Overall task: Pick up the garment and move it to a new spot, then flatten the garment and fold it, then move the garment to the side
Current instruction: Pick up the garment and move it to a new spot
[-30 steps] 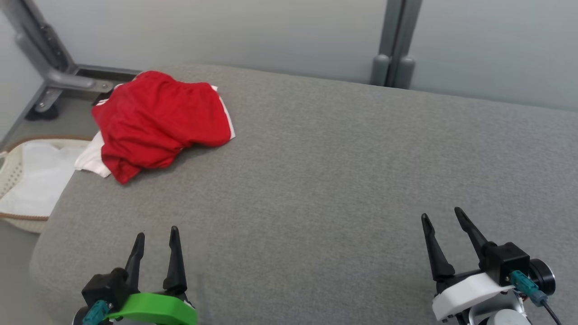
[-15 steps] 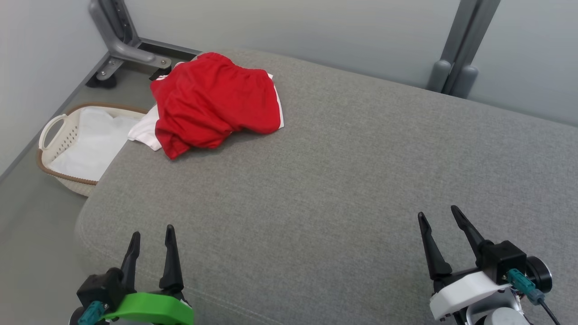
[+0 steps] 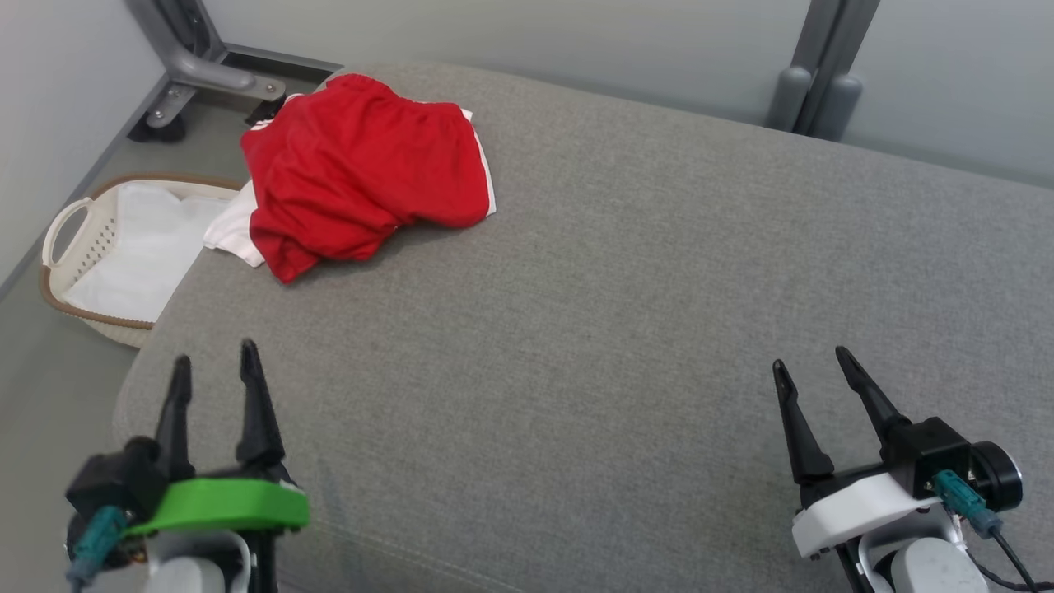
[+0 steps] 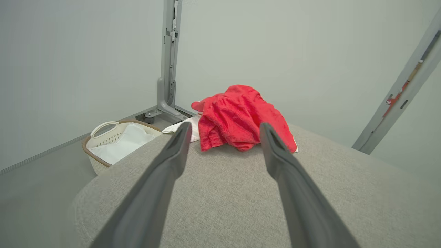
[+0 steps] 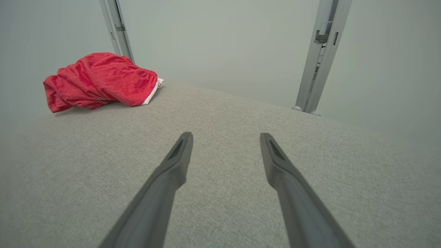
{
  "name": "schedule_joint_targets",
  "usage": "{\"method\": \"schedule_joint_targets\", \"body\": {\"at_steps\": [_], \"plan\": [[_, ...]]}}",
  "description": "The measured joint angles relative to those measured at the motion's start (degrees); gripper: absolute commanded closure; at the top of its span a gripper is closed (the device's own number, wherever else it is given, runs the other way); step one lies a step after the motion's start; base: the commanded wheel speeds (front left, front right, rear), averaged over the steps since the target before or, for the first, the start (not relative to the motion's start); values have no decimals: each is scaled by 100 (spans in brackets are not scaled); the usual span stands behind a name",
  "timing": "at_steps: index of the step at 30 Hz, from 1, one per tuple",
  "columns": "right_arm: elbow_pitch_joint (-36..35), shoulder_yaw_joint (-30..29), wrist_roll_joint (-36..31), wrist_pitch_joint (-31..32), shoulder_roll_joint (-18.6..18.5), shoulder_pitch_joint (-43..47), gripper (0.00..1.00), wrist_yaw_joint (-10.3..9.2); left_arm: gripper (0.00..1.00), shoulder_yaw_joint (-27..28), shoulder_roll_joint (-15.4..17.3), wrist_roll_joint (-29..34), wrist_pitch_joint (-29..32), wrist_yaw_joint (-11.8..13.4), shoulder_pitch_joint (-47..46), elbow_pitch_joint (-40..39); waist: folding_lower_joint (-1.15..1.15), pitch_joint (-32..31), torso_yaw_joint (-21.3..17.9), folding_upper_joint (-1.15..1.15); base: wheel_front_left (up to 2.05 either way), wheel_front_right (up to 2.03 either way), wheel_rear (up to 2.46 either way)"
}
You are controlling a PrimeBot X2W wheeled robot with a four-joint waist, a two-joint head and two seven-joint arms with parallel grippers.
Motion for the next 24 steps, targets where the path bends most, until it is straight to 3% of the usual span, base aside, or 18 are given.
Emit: {"method": "schedule_joint_targets", "body": {"at_steps": [4, 12, 20, 24], "plan": [[-66, -90, -171, 0, -1, -152, 0, 0, 0, 348, 105, 235, 0, -56, -634, -194, 0, 190, -51, 0, 0, 0, 0], [-196, -4, -549, 0, 2, -661, 0, 0, 0, 851, 1067, 290, 65, -158, -2661, 417, 0, 723, -245, 0, 0, 0, 0], [-263, 153, -925, 0, 1, -1077, 0, 0, 0, 768, 1608, -82, 901, -240, -4092, 1537, 0, 1430, -569, 0, 0, 0, 0], [-294, 202, -992, 0, 0, -1210, 0, 0, 0, 597, 1662, -407, 1511, -263, -4419, 2219, 0, 1797, -763, 0, 0, 0, 0]]}}
